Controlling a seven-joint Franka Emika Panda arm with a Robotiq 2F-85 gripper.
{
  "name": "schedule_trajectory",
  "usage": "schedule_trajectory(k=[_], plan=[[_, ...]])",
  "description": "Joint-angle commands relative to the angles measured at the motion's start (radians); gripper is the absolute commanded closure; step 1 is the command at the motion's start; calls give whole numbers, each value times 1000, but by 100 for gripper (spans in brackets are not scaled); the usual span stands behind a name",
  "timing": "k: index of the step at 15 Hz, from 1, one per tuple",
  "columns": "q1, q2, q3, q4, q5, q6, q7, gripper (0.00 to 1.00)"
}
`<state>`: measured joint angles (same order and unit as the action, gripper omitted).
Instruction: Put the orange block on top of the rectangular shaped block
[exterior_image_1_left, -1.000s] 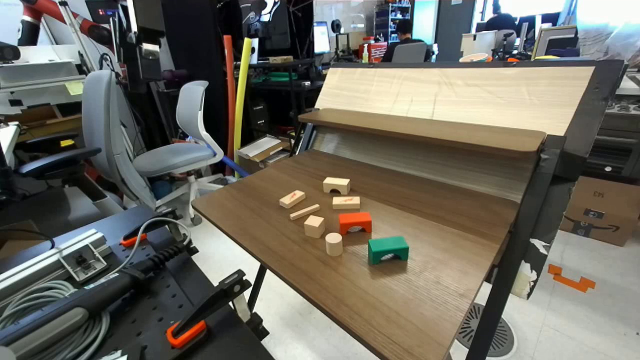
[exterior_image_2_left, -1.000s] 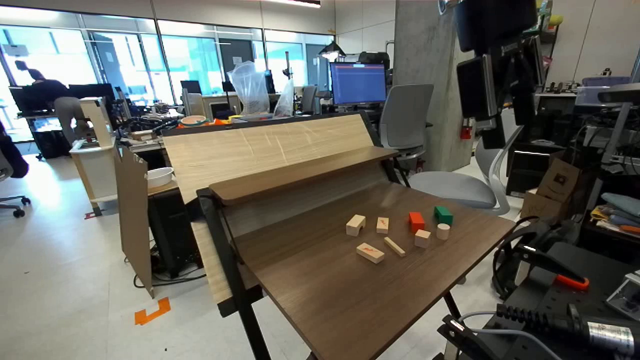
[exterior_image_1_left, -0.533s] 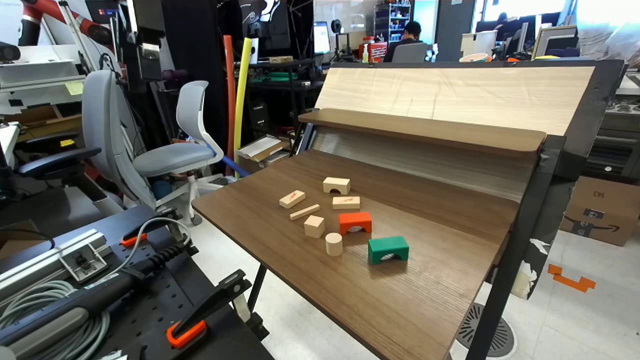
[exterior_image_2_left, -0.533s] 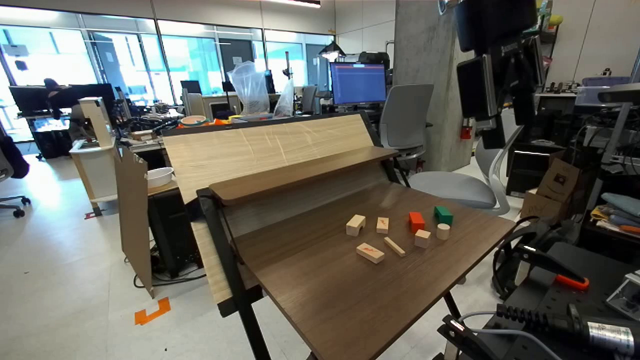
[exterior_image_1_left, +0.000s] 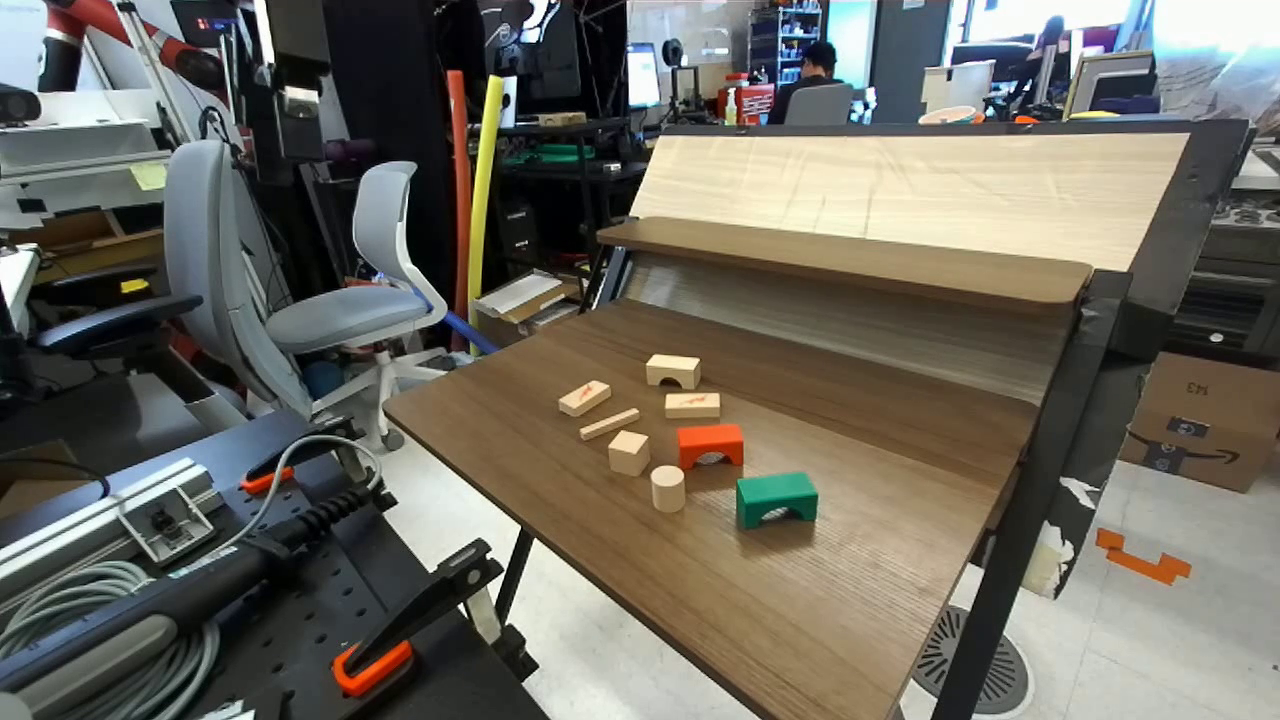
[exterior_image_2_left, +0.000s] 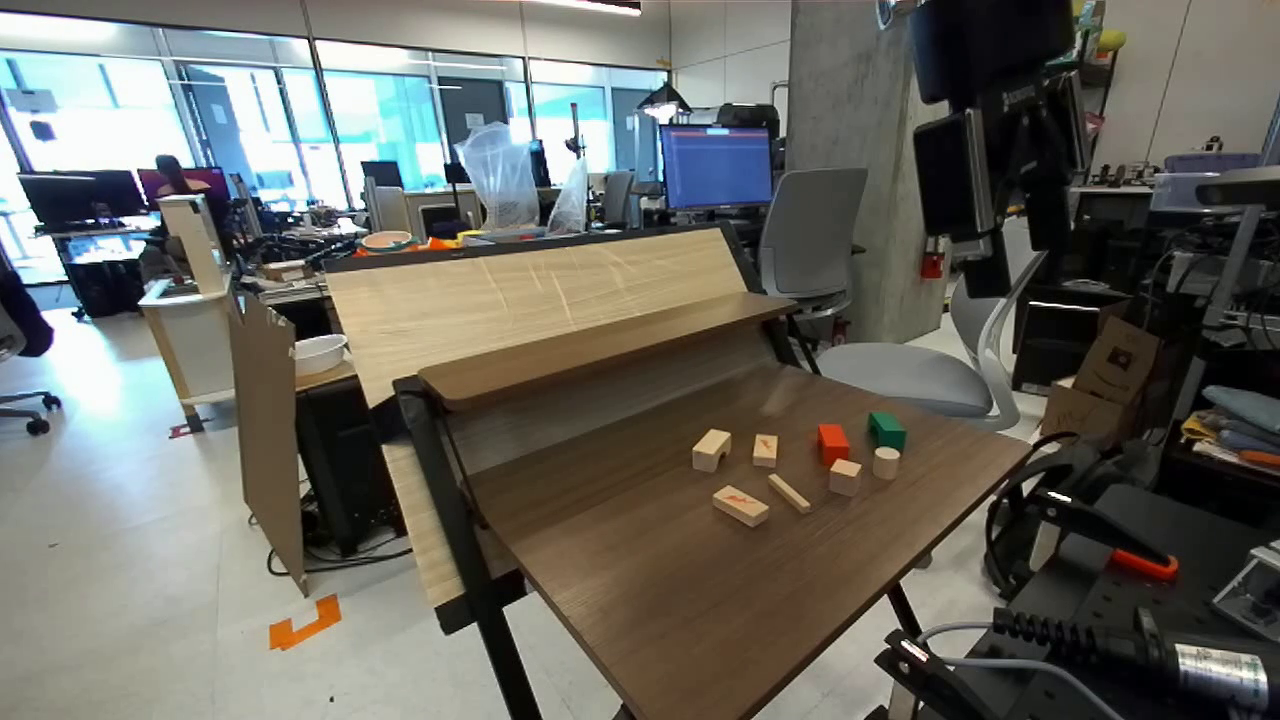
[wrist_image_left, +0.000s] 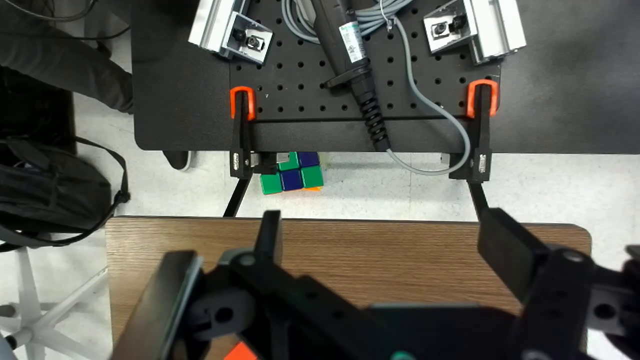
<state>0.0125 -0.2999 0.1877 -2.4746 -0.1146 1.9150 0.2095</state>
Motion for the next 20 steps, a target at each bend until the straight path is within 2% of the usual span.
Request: schedule_trajectory(k=[1, 3, 5, 8, 14, 20], plan=[[26, -7, -20, -12, -6, 33, 2, 0], [18, 48, -16, 21, 29, 62, 80, 0], [9, 115, -22, 55, 71, 141, 150, 0], [4, 271, -37, 152, 99, 255, 196, 0], [28, 588, -93, 456, 3, 265, 78, 0], [60, 783, -148, 723, -103, 275, -58, 0]])
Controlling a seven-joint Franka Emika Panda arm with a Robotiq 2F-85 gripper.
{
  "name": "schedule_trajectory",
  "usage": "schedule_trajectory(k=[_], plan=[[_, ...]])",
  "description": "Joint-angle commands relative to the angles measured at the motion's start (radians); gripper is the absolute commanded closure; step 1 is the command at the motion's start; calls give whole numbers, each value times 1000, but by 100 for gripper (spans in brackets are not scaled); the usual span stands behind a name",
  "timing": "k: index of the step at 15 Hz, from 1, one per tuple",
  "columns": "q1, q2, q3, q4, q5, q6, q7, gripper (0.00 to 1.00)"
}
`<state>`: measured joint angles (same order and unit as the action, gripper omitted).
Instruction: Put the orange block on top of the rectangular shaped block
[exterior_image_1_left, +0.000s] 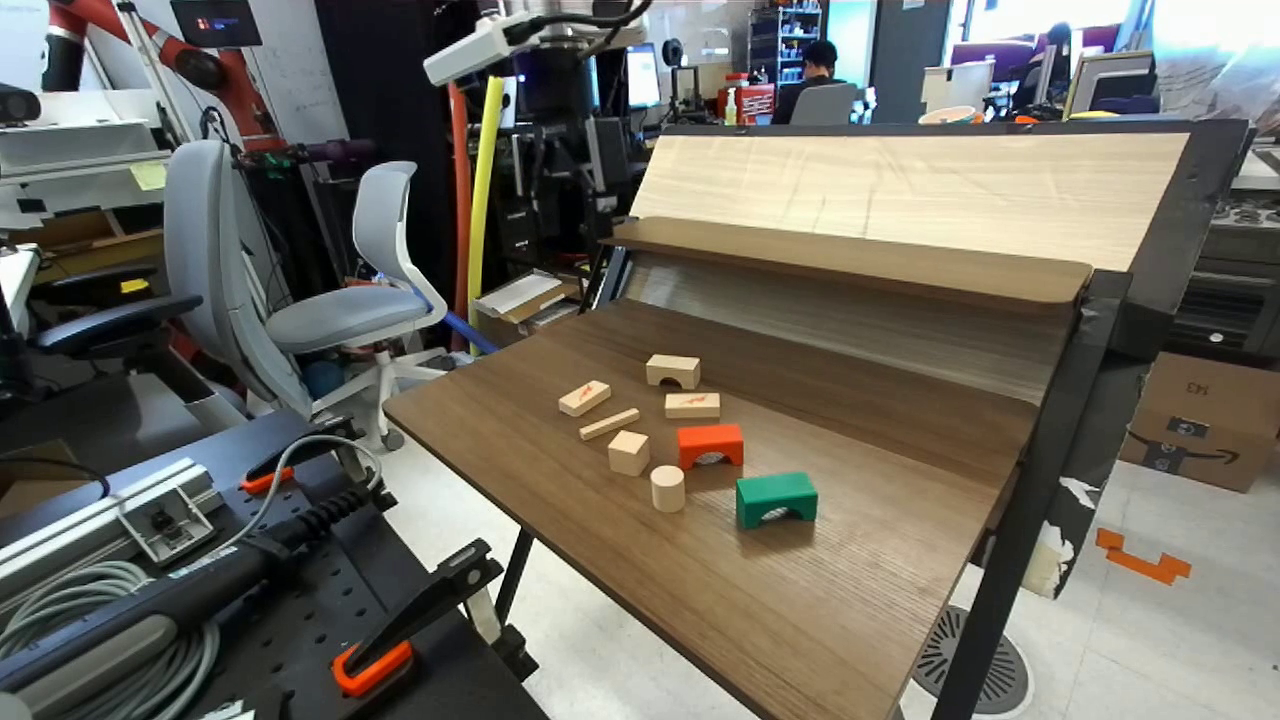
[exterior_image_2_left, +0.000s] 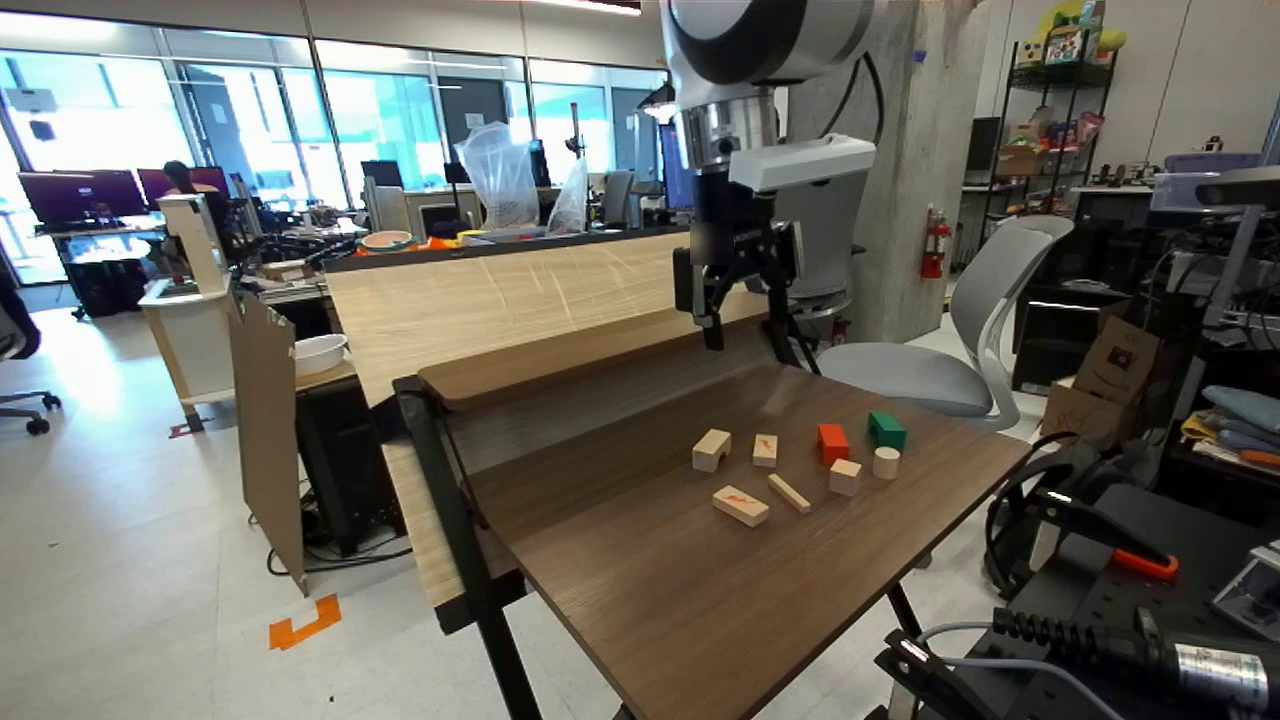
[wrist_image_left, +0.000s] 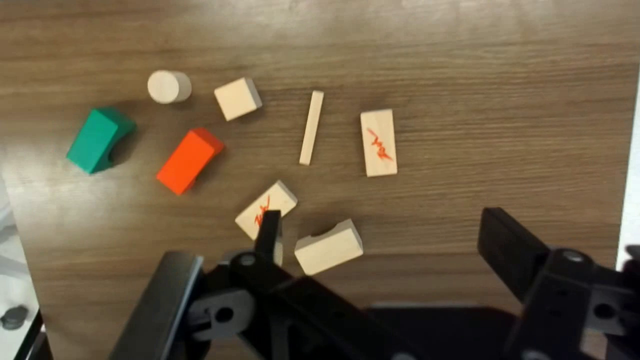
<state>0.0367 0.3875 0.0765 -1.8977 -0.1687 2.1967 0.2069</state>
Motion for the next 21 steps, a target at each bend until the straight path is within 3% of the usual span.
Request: schedule_trajectory(k=[1, 3, 4, 7, 15, 21], plan=[[41, 117, -44, 181, -56, 4, -62, 0], [38, 156, -43, 245, 8, 40, -23, 0], [39, 98, -48, 157, -6, 17, -45, 0], [41, 136, -50, 217, 1, 26, -38, 0], [42, 142, -50, 226, 2, 26, -35, 0], [10, 147, -64, 230, 99, 12, 10, 0]])
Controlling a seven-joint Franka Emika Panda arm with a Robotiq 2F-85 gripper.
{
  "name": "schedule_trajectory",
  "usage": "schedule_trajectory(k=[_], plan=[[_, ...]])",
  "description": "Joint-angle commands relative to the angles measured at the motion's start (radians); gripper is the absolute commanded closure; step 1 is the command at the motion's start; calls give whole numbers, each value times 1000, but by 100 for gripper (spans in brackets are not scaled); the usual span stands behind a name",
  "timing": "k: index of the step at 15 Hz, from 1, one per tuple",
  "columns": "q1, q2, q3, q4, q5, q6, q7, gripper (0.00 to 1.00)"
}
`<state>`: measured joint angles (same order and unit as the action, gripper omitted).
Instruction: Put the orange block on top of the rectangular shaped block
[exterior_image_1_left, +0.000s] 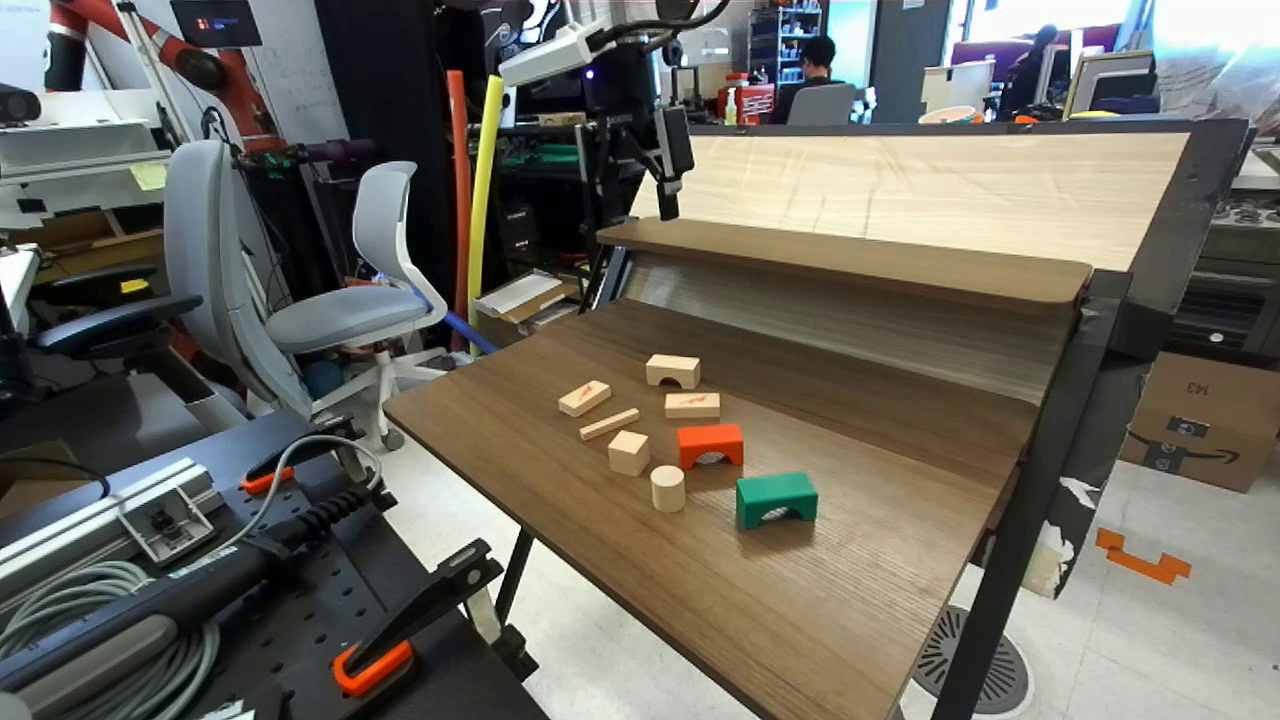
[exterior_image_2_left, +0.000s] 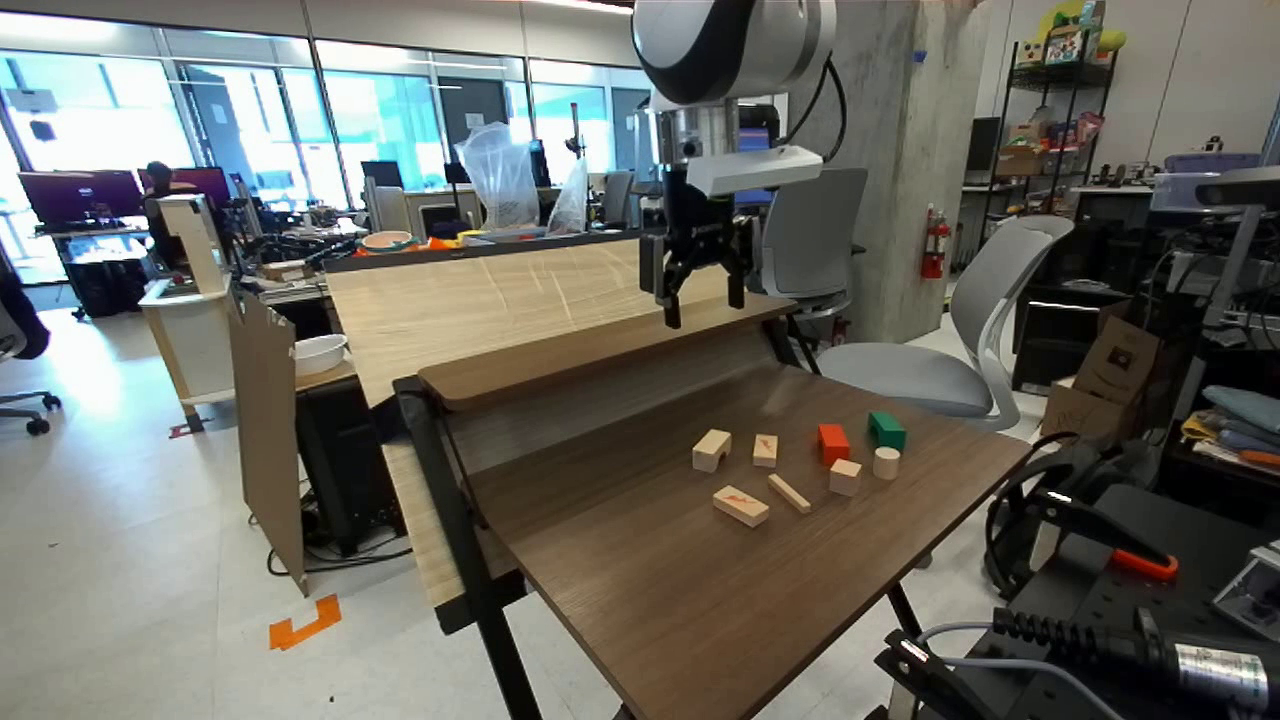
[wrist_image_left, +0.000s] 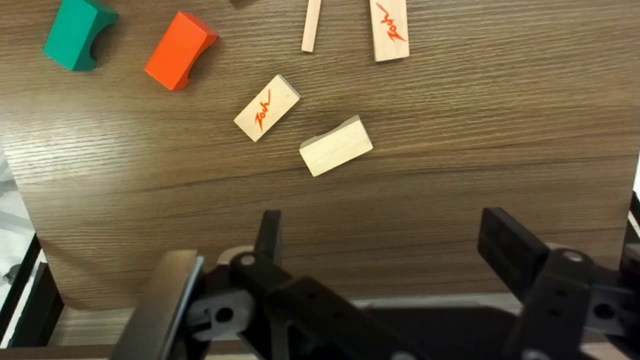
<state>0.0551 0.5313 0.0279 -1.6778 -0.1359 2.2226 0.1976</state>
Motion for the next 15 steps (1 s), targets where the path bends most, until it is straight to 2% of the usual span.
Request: schedule_trajectory(k=[1, 5, 9, 15], plan=[[-13, 2, -22, 6, 92, -7, 36, 0], [-25, -4, -61, -20, 166, 10, 132, 0], [-35, -2, -118, -64, 162, 52, 228, 0], [-62, 81, -164, -78, 234, 137, 383, 0]])
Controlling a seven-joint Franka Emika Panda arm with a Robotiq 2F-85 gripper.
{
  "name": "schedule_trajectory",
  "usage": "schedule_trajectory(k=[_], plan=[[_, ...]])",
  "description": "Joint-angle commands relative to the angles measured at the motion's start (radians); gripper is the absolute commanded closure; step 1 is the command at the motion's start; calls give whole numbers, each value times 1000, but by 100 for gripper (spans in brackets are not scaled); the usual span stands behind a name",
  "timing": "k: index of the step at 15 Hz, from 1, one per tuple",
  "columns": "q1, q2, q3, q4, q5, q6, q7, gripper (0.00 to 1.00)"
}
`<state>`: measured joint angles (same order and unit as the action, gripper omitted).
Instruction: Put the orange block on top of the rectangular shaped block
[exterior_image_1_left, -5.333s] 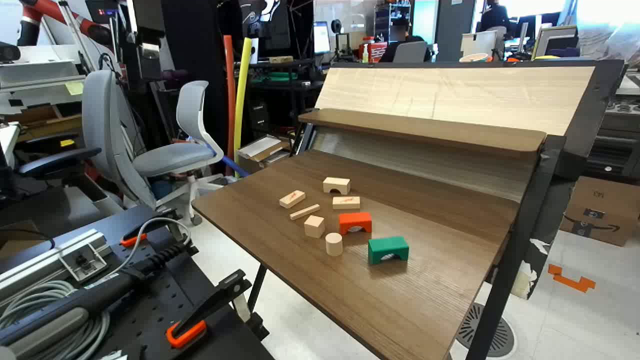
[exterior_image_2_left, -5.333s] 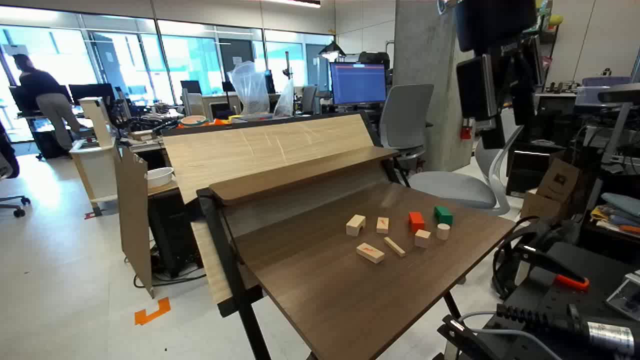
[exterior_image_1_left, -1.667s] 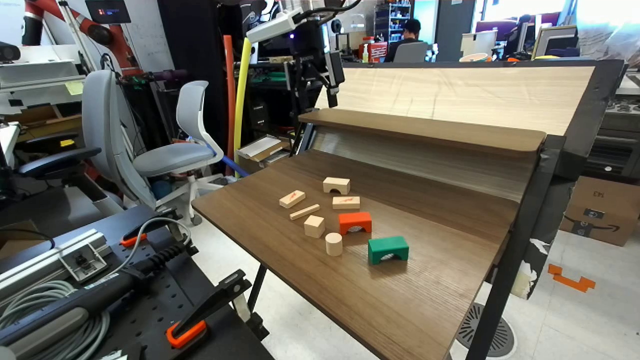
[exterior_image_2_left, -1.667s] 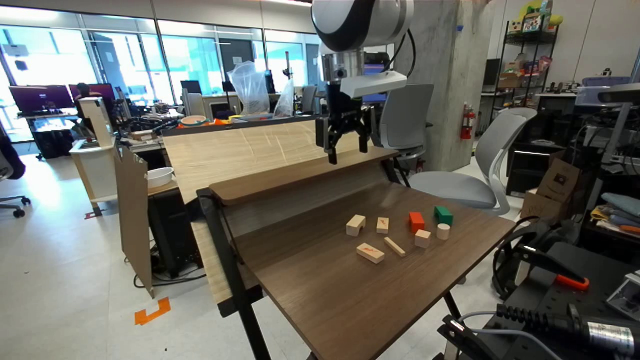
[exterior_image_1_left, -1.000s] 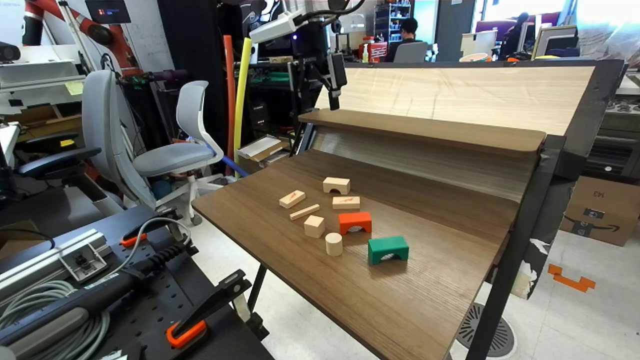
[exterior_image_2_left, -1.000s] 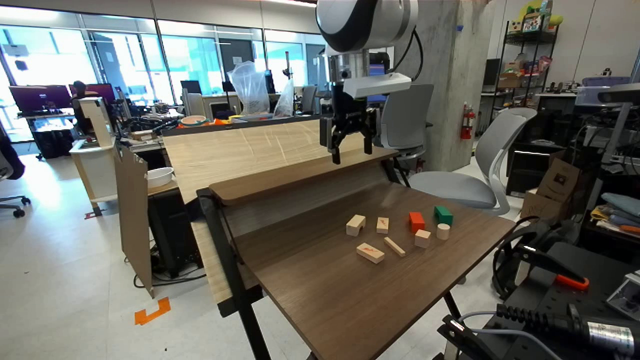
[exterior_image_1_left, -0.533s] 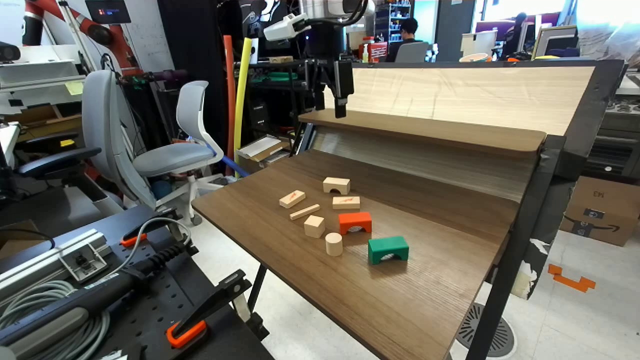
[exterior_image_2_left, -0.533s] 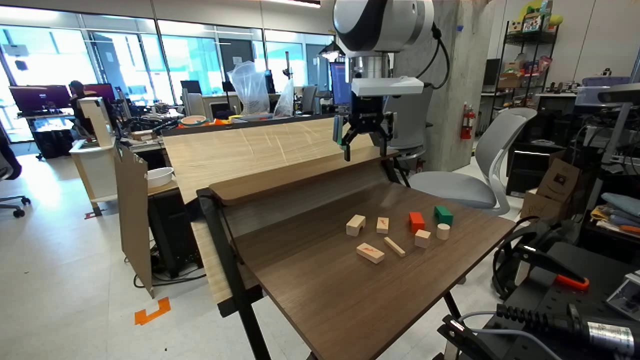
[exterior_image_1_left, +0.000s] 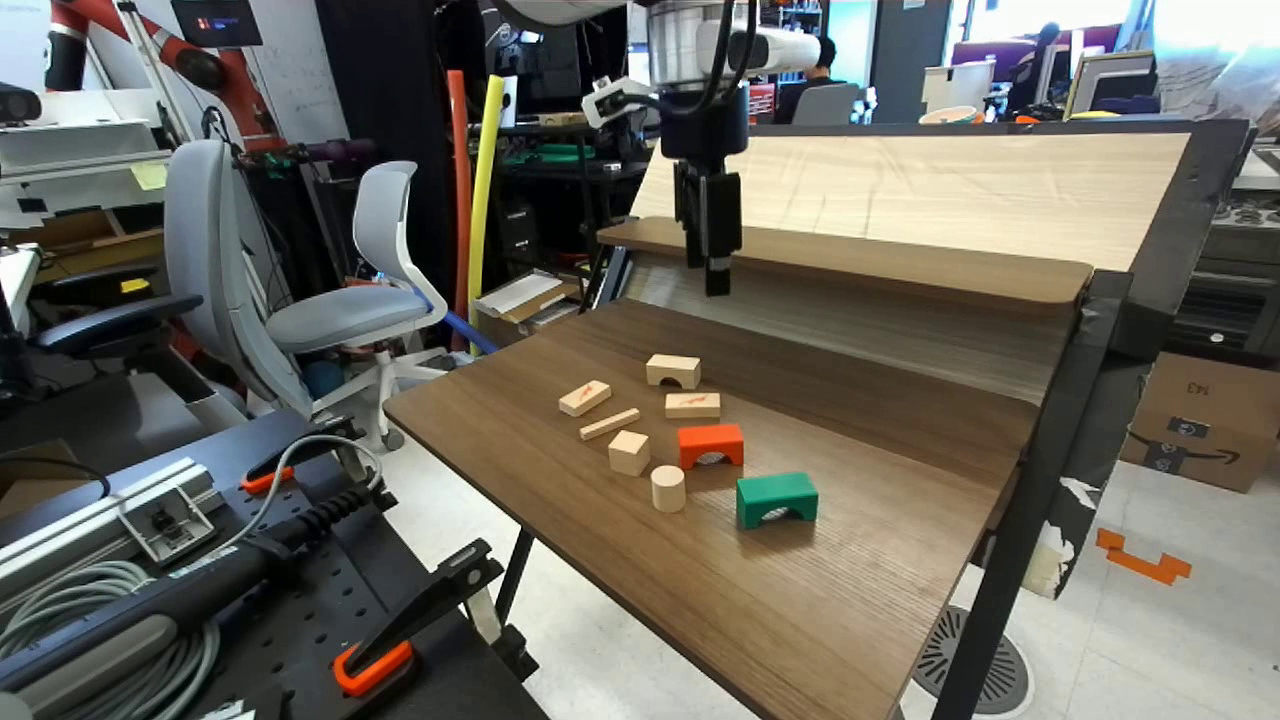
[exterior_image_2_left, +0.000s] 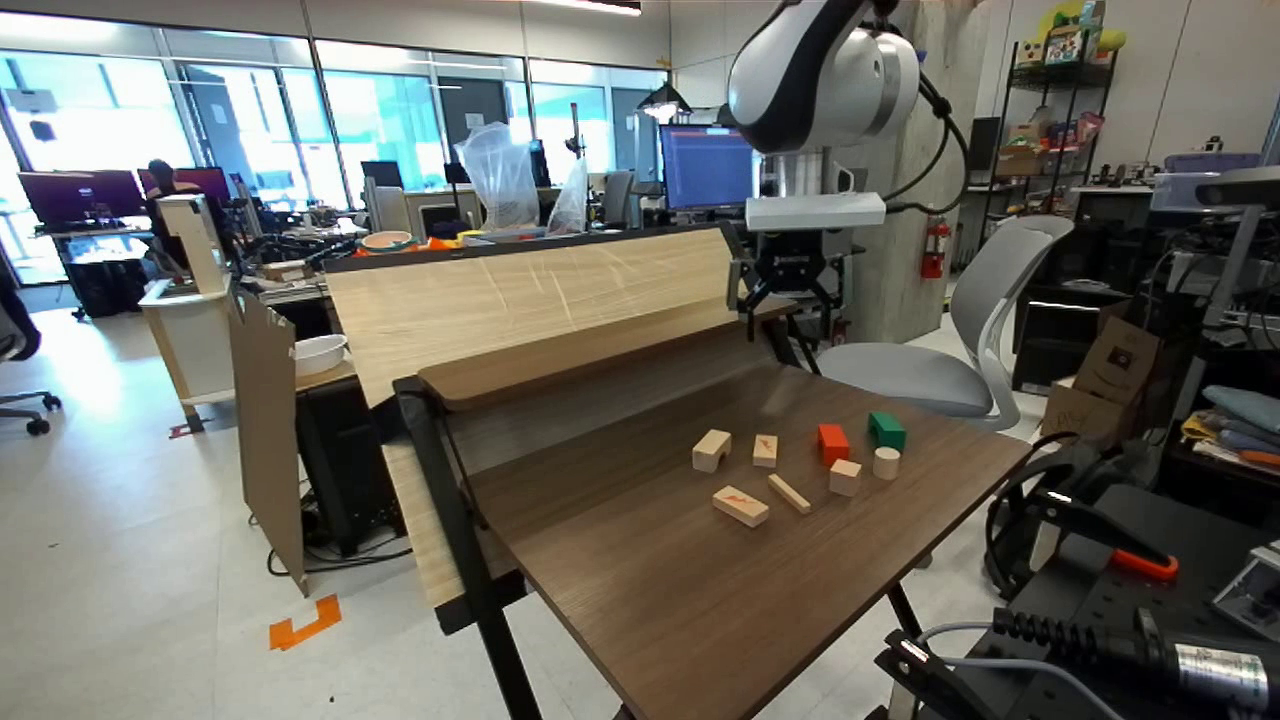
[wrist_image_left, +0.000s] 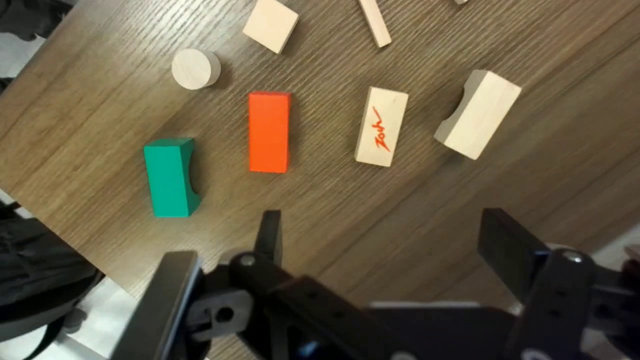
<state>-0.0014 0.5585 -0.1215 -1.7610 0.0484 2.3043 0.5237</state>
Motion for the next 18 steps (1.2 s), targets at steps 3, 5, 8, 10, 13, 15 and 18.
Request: schedule_trajectory(k=[3, 5, 8, 10, 13, 15, 18], plan=[[-13, 111, -23, 3, 73, 94, 84, 0], [-13, 136, -34, -4, 65, 113, 98, 0], [-24, 154, -43, -13, 67, 142, 88, 0], [-37, 167, -43, -6, 72, 146, 73, 0], [-52, 182, -36, 2, 80, 136, 66, 0], [-56, 192, -33, 0, 87, 143, 63, 0], [-64, 206, -26, -4, 109, 149, 57, 0]])
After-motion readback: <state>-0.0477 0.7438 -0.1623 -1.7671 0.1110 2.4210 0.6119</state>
